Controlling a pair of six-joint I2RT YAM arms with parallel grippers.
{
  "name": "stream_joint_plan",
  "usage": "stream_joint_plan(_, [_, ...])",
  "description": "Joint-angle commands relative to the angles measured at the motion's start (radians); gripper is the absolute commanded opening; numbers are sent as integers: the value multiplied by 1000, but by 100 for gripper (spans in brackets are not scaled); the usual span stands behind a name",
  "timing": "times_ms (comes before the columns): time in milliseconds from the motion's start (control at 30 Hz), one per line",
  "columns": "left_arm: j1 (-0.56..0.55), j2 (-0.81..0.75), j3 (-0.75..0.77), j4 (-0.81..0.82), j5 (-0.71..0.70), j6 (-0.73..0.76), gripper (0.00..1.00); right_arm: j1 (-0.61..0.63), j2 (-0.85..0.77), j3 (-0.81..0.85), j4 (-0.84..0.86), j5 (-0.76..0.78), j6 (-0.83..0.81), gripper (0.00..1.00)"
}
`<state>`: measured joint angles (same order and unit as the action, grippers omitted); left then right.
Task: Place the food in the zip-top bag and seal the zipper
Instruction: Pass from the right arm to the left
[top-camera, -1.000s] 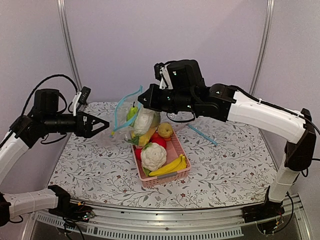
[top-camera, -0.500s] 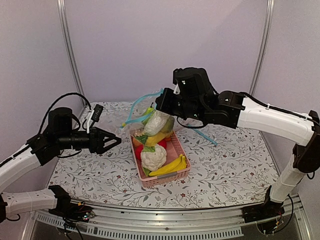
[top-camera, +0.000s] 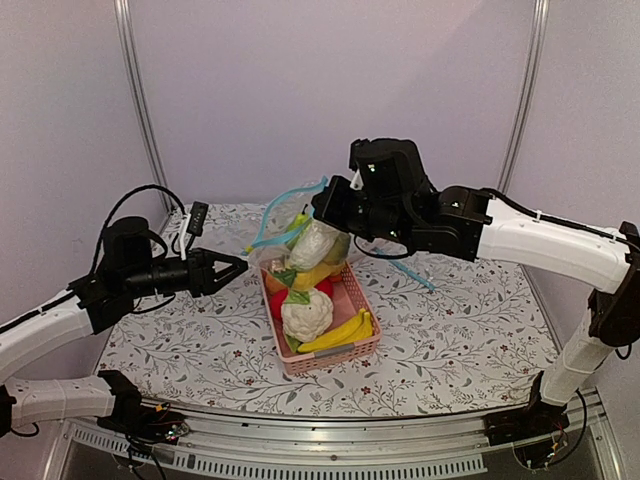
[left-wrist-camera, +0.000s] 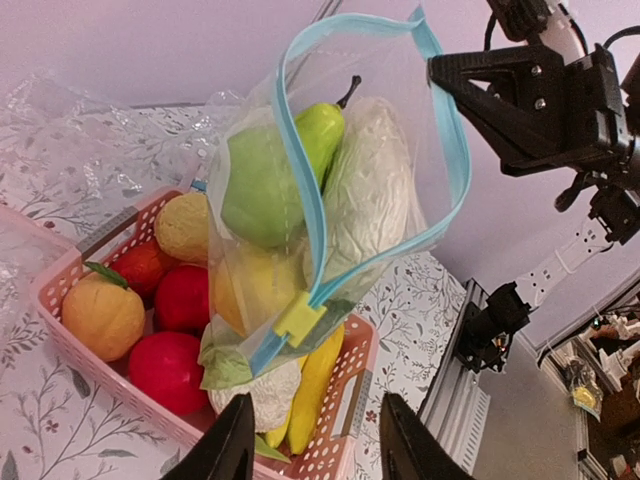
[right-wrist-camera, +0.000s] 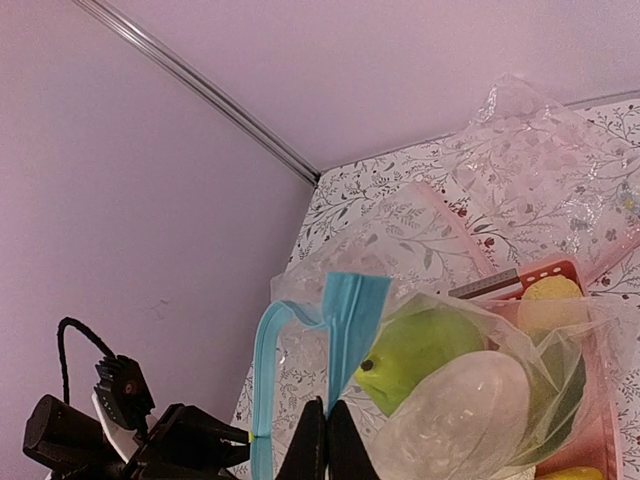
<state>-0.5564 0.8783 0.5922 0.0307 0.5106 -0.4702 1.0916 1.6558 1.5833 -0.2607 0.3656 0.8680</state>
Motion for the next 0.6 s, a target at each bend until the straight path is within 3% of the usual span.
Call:
stream_joint_plan(0, [-11, 16, -3, 46, -9, 2, 39, -4, -38, -12, 43, -3, 15, 0])
stream_joint_plan(100, [-11, 22, -5, 41, 0, -2, 34, -3, -37, -13, 46, -7, 18, 0])
stream_joint_plan(567, [-10, 65, -2, 78, -8, 2, 31, -3, -33, -13, 58, -33, 25, 0])
